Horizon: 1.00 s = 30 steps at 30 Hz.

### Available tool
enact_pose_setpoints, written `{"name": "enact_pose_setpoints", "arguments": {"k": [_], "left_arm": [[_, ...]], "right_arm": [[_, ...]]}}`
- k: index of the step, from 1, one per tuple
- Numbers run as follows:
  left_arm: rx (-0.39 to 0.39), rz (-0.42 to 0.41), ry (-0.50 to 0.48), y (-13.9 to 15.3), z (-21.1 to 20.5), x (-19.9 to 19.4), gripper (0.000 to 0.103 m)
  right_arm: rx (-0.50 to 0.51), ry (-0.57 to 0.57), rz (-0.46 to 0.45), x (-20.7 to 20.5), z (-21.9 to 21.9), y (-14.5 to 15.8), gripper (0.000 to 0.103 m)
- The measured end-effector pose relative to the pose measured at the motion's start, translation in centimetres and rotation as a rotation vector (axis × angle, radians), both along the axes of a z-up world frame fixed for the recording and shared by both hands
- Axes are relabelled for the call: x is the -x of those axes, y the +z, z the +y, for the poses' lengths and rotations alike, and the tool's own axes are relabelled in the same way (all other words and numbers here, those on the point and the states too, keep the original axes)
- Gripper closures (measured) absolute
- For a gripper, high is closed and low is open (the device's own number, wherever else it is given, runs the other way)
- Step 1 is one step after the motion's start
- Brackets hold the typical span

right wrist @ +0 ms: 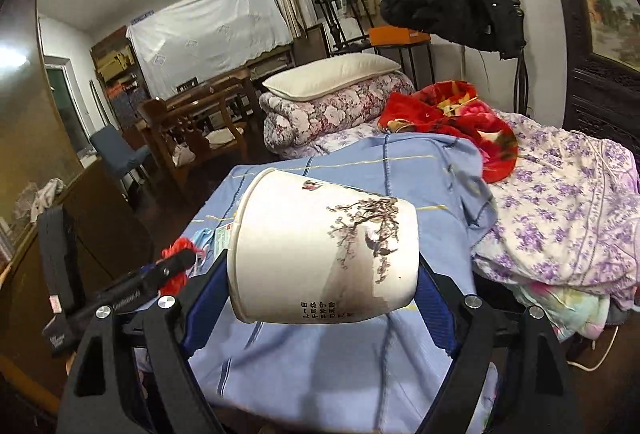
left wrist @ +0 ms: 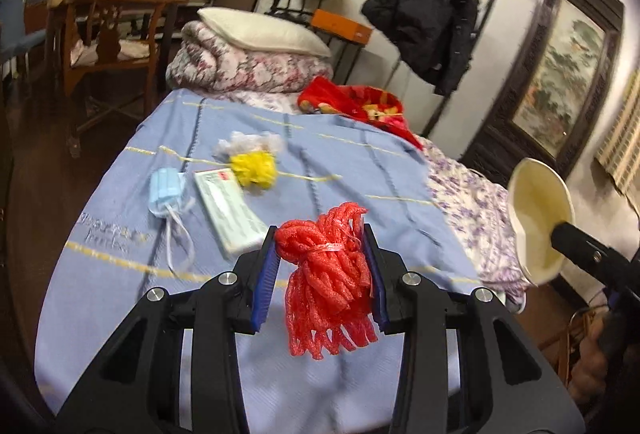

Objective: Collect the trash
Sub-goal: 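Lift the net and cup and turn both tools toward the wastebasket, then open the right tool over the wastebasket to drop the cup while the left drops the net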

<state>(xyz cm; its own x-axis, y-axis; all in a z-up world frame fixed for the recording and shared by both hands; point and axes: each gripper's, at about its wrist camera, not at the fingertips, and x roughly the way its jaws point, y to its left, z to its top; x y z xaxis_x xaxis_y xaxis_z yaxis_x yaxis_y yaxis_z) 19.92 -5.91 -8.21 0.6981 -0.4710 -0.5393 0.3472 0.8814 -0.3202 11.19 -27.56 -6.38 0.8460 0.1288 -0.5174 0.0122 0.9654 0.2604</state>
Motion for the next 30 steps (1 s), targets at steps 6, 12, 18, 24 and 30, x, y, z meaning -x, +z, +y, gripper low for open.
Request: {"name": "enact_pose_setpoints", "arguments": {"k": [6, 12, 18, 24, 30], "left_arm": [[-0.033, -0.115, -0.050, 3.6, -3.9, 6.2, 0.063], [-0.076, -0.226, -0.098, 6.8, -7.7, 12.6, 0.063], [-0.124, -0.348, -0.123, 9.8, -10.4, 19.6, 0.063], [-0.148, -0.437, -0.160, 12.2, -12.6, 24.9, 0.062], [-0.192, -0.484, -0.206, 12.6, -15.3, 26.9, 0.062]], "right_arm": [[-0.011, 0.005, -0.064, 5.9, -2.0, 1.5, 0.020], [-0.009, -0.018, -0.166, 13.1, -4.4, 3.5, 0.020], [-0.037, -0.057, -0.276, 21.6, -7.7, 4.8, 0.020], [-0.066, -0.087, -0.364, 27.0, -10.2, 6.0, 0.019], [-0.083, -0.121, -0.417, 29.0, -11.8, 6.6, 0.019]]}}
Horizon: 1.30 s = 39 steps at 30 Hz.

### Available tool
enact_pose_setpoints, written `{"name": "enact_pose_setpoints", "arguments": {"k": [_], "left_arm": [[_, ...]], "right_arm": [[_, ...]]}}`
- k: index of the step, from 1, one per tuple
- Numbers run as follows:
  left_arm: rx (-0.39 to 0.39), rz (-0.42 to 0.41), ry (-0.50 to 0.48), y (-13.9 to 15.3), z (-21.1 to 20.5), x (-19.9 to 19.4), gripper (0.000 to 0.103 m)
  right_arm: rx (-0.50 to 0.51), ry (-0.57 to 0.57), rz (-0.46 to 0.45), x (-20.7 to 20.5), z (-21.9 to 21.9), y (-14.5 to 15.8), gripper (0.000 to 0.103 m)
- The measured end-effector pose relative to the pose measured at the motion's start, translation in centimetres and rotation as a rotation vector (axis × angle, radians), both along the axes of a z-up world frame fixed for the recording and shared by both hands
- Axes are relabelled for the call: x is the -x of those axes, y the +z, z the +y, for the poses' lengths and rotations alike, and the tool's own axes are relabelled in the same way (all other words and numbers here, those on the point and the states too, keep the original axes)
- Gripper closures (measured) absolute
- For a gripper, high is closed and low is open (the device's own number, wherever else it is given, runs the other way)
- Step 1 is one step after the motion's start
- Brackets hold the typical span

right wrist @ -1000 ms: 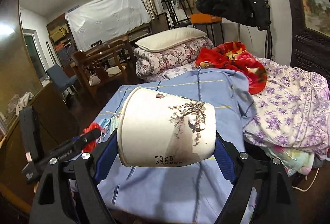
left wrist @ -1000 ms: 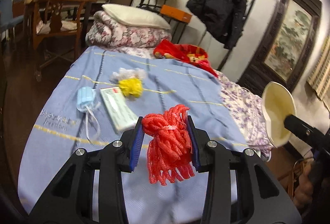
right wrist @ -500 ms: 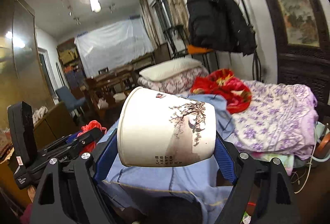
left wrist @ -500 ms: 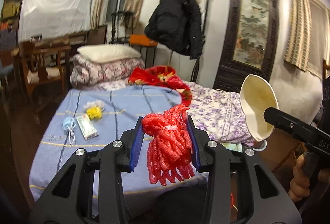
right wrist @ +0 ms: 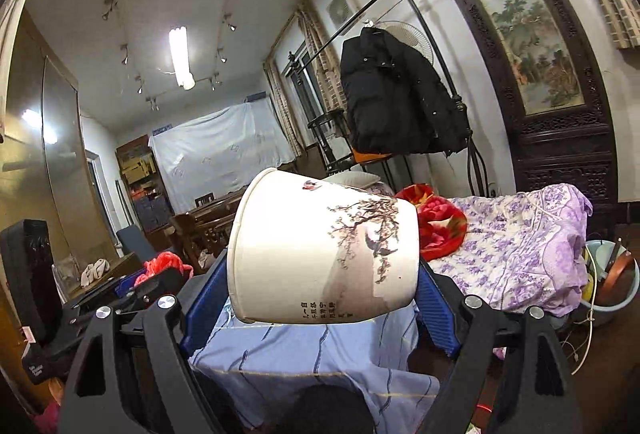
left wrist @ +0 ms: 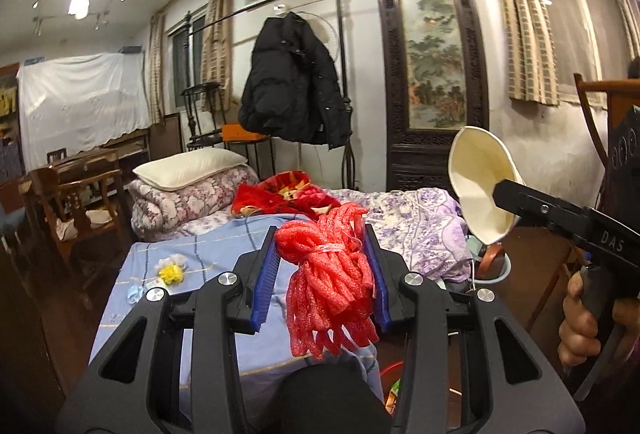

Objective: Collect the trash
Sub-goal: 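Open the right tool over the wastebasket to drop the cup while the left drops the net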

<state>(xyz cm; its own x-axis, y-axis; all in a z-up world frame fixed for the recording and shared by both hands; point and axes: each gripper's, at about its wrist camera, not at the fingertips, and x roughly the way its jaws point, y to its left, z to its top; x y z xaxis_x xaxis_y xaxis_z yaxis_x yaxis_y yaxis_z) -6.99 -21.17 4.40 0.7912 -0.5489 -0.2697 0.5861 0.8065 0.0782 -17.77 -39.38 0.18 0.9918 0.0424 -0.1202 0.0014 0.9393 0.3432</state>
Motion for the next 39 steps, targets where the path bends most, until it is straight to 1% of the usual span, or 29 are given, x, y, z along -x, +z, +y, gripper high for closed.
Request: {"name": "enact_pose_setpoints", "arguments": {"k": [6, 9, 15, 21, 26, 30, 31, 33, 36, 38, 39], "left_arm": [[-0.056, 0.040, -0.032, -2.1, -3.1, -1.1, 0.061], [-0.086, 0.065, -0.049, -3.6, -4.8, -1.8, 0.061], [-0.134, 0.104, -0.070, -6.3, -7.2, -3.0, 0.061], [-0.186, 0.133, -0.079, -8.8, -8.9, -4.2, 0.061], [-0.222, 0.181, -0.092, -11.1, -10.2, -5.4, 0.061], [-0.235, 0.252, -0.103, -13.0, -10.7, -7.0, 0.061], [-0.238, 0.266, -0.103, -13.3, -10.9, -7.2, 0.061], [-0.248, 0.287, -0.104, -14.1, -11.3, -7.8, 0.061], [-0.265, 0.314, -0.112, -15.1, -12.0, -8.2, 0.061], [-0.282, 0.342, -0.123, -16.1, -12.7, -8.6, 0.061], [-0.287, 0.350, -0.128, -16.3, -12.9, -8.8, 0.061]], "right_arm": [[-0.005, -0.034, 0.038, -0.8, -1.2, -1.4, 0.019], [-0.026, -0.045, 0.075, -1.4, -2.1, -2.9, 0.019], [-0.073, -0.064, 0.162, -3.1, -3.9, -6.3, 0.019], [-0.130, -0.076, 0.264, -4.9, -5.7, -10.7, 0.019], [-0.177, -0.084, 0.353, -6.4, -7.3, -15.0, 0.019], [-0.216, -0.096, 0.424, -7.3, -8.4, -18.4, 0.019], [-0.228, -0.100, 0.454, -7.6, -8.7, -19.8, 0.019], [-0.243, -0.103, 0.494, -8.1, -9.3, -21.6, 0.019], [-0.262, -0.087, 0.596, -9.5, -9.8, -25.6, 0.019], [-0.258, -0.076, 0.714, -11.0, -10.1, -29.2, 0.017], [-0.255, -0.079, 0.767, -11.5, -10.1, -30.5, 0.016]]}}
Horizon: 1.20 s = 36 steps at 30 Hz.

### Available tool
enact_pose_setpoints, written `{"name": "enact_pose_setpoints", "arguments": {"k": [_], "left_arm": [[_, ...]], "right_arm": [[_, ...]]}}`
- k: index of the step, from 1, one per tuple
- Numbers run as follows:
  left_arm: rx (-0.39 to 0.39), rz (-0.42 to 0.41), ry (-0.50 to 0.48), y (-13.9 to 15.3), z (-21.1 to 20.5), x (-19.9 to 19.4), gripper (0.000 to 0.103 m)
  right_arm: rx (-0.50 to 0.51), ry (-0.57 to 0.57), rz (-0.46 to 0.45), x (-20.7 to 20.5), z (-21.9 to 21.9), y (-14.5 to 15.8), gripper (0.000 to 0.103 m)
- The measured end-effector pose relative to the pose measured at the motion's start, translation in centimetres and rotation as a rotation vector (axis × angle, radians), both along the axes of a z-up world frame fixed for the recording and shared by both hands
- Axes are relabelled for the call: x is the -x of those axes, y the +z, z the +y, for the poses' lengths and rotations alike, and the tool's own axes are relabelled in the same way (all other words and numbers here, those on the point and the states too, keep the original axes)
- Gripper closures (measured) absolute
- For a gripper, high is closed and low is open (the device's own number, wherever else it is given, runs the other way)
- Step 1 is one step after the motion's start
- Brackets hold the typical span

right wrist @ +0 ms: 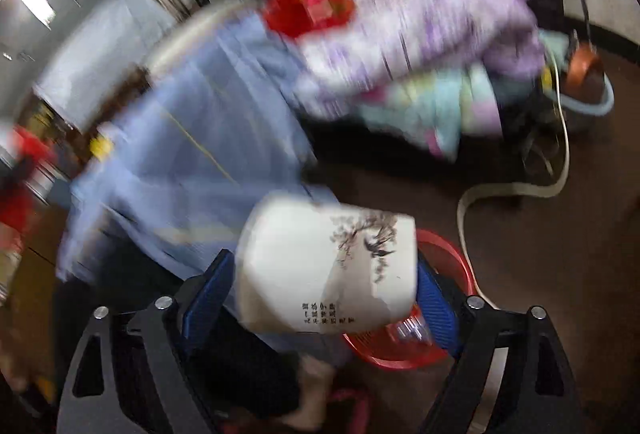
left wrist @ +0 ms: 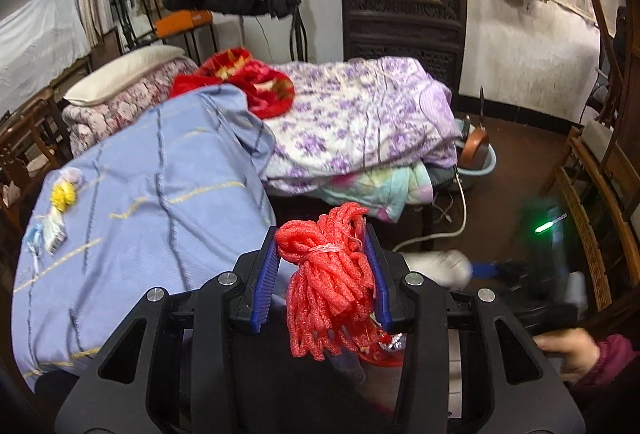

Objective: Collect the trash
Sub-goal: 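Open the right tool over the wastebasket to drop the cup while the left drops the net, then move both open tools back over the bedspread toward the mask and box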

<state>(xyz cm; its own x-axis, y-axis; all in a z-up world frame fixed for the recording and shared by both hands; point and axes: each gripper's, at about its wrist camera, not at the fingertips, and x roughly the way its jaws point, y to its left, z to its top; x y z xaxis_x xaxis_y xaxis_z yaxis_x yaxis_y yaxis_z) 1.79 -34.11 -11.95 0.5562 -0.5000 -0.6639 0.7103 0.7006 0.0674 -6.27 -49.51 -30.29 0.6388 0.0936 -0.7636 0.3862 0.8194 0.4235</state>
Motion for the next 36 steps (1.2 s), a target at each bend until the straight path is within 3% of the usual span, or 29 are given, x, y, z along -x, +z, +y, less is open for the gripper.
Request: {"name": "enact_pose_setpoints", "arguments": {"k": [1, 3, 12, 18, 20, 21, 23, 24, 30, 36], "left_arm": [[-0.009, 0.009, -0.007, -0.3, -0.3, 0.0, 0.061], [-0.027, 0.015, -0.021, -0.9, -0.9, 0.0, 0.061], [-0.079, 0.069, -0.096, -3.3, -4.4, 0.3, 0.061], [-0.125, 0.142, -0.176, -5.5, -8.1, 0.6, 0.060], [-0.144, 0.150, -0.189, -6.1, -9.1, 0.8, 0.052], [-0.156, 0.149, -0.188, -6.3, -9.6, 0.8, 0.038], [-0.170, 0.138, -0.172, -6.4, -10.0, 0.9, 0.019], [-0.171, 0.126, -0.164, -6.4, -10.1, 1.0, 0.015], [-0.156, 0.085, -0.111, -4.6, -8.6, 0.5, 0.012], [-0.109, 0.019, -0.047, -1.7, -5.5, 0.8, 0.009]], "right_arm": [[0.001, -0.003, 0.050, -0.3, -0.2, -1.2, 0.016], [-0.008, -0.024, 0.061, 0.2, -0.8, -1.9, 0.016], [-0.087, -0.174, -0.150, 4.6, -5.7, 2.2, 0.014], [-0.100, -0.228, -0.205, 6.5, -7.4, 3.4, 0.014], [-0.111, -0.238, -0.208, 6.9, -7.9, 3.2, 0.014], [-0.114, -0.239, -0.208, 6.9, -8.0, 3.2, 0.014], [-0.126, -0.239, -0.204, 7.1, -8.1, 2.9, 0.014], [-0.130, -0.237, -0.202, 7.1, -8.2, 2.8, 0.014], [-0.118, -0.212, -0.219, 7.0, -7.4, 3.7, 0.014], [-0.069, -0.156, -0.280, 6.6, -5.2, 7.2, 0.013]]}}
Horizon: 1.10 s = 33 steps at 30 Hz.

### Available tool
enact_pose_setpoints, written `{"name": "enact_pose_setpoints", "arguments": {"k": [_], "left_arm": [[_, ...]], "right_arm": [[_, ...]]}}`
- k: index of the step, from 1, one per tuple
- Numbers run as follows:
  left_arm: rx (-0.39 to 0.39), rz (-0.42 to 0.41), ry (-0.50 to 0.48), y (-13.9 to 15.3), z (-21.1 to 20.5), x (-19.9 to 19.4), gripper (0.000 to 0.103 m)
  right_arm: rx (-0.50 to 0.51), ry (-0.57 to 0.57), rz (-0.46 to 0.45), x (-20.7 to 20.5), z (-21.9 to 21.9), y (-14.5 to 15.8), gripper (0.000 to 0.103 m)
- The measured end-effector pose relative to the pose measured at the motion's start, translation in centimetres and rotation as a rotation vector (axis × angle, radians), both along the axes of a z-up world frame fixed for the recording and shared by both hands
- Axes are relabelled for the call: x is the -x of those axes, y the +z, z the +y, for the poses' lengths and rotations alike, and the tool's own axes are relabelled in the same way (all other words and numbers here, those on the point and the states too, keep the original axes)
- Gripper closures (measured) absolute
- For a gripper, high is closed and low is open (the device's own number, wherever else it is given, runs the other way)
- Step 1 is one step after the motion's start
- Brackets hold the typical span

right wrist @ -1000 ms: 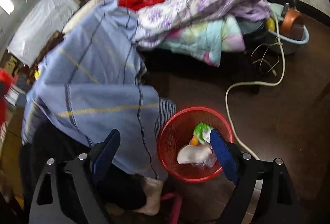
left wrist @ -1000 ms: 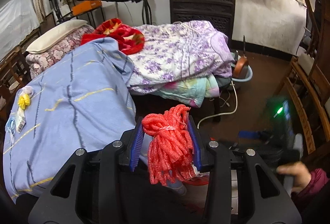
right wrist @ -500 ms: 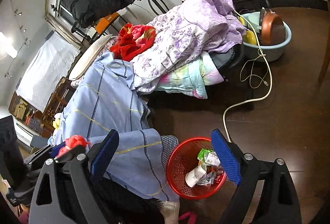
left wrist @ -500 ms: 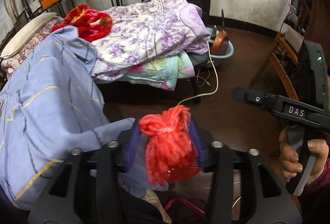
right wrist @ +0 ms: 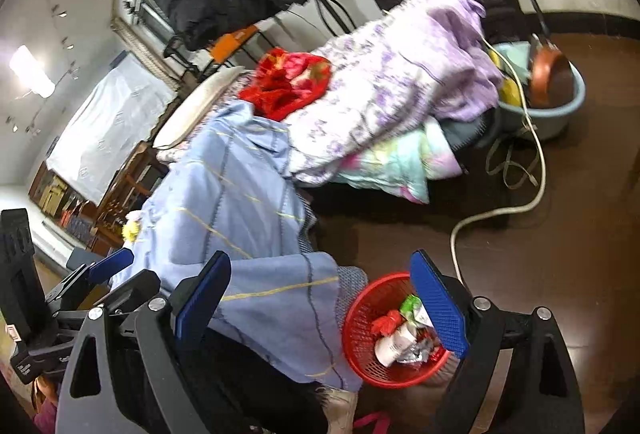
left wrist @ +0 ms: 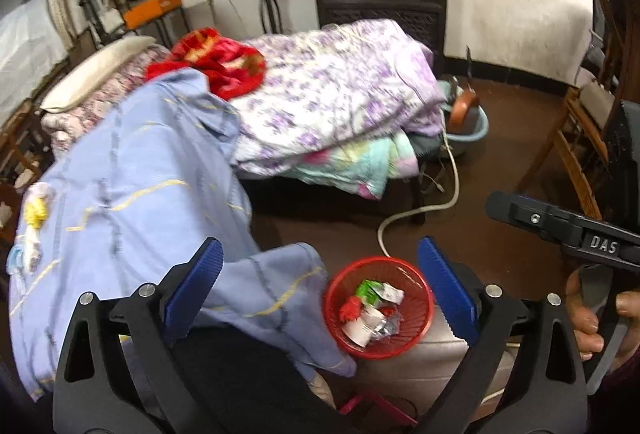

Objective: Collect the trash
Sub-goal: 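Move both open tools back over the bedspread toward the mask and box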

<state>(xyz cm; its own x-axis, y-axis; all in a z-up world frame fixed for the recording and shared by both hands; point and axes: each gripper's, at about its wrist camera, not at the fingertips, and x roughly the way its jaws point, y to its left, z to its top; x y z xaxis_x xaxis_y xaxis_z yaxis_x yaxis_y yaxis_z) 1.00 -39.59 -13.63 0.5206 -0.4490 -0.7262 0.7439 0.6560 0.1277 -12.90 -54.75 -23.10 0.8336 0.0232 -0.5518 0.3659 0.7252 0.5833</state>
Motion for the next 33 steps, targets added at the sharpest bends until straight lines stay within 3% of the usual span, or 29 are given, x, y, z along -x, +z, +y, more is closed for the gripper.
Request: {"name": "enact_pose_setpoints", "arguments": {"k": [8, 15, 24, 33], "left_arm": [[0.088, -0.164, 0.082, 5.2, 5.8, 1.9, 0.007], [0.189, -0.242, 0.164, 8.9, 11.7, 2.6, 0.007], [0.303, -0.272, 0.247, 11.2, 18.7, 2.7, 0.007], [0.392, -0.257, 0.343, 11.6, 25.0, 0.4, 0.007]], "right_arm": [[0.120, 0.090, -0.089, -1.0, 4.8, 6.2, 0.010], [0.203, 0.163, -0.137, -1.8, 9.4, 10.9, 0.009], [0.337, 0.248, -0.182, -2.7, 16.8, 16.3, 0.006], [0.381, 0.327, -0.155, -5.3, 23.0, 17.7, 0.006]]}}
